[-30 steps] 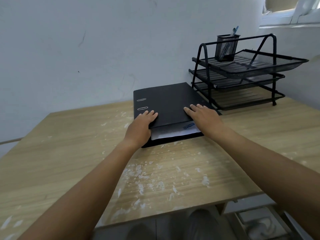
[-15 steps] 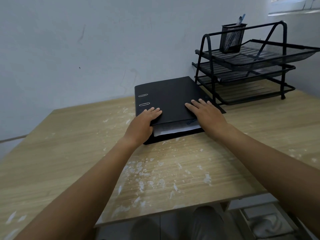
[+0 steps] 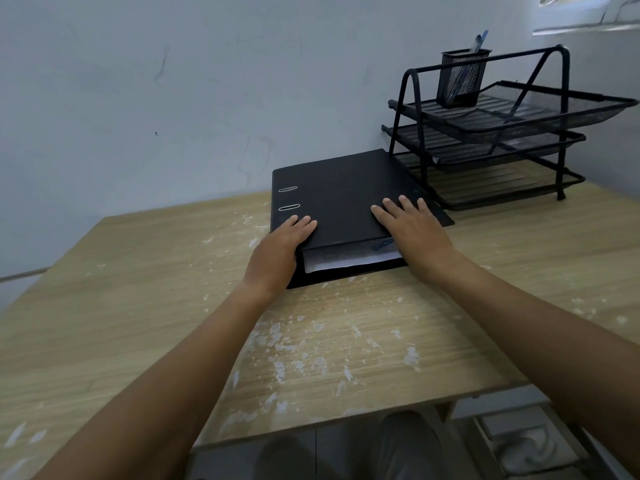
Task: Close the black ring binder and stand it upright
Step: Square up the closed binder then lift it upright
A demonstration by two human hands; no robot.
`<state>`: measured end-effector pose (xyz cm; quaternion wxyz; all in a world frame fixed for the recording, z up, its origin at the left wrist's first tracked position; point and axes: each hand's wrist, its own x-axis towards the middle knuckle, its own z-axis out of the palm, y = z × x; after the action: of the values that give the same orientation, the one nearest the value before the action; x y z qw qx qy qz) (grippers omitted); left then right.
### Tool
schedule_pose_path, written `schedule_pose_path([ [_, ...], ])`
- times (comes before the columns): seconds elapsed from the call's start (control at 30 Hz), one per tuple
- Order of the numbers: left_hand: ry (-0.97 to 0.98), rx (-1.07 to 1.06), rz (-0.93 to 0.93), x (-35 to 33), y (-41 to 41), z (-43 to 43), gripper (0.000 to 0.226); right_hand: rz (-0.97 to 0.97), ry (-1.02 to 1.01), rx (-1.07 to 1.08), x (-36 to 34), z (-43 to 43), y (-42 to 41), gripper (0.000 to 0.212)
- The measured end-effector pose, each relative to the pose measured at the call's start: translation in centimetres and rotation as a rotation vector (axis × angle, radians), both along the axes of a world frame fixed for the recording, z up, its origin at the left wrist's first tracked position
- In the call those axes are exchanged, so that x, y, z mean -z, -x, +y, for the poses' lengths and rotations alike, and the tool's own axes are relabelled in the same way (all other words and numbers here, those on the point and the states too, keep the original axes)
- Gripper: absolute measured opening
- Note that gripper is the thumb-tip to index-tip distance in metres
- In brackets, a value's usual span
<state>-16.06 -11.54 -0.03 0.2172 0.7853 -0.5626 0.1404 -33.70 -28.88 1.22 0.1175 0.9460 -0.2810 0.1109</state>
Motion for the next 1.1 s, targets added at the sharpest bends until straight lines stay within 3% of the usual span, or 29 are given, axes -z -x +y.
schedule_pose_path([
  [0.23, 0.082, -0.009, 0.060, 0.3, 0.0, 0.0, 0.069, -0.026, -0.113, -0.032, 0.8, 0.3, 0.5, 0.083],
  [0.5, -0.016, -0.025, -0.007, -0.5, 0.3, -0.1, 0.069, -0.018, -0.221, -0.051, 1.5, 0.3, 0.7, 0.085],
  [1.1, -0.105, -0.110, -0.103, -0.7, 0.8, 0.0, 0.066, 0.100, -0.178, -0.041, 1.4, 0.5, 1.4, 0.083],
])
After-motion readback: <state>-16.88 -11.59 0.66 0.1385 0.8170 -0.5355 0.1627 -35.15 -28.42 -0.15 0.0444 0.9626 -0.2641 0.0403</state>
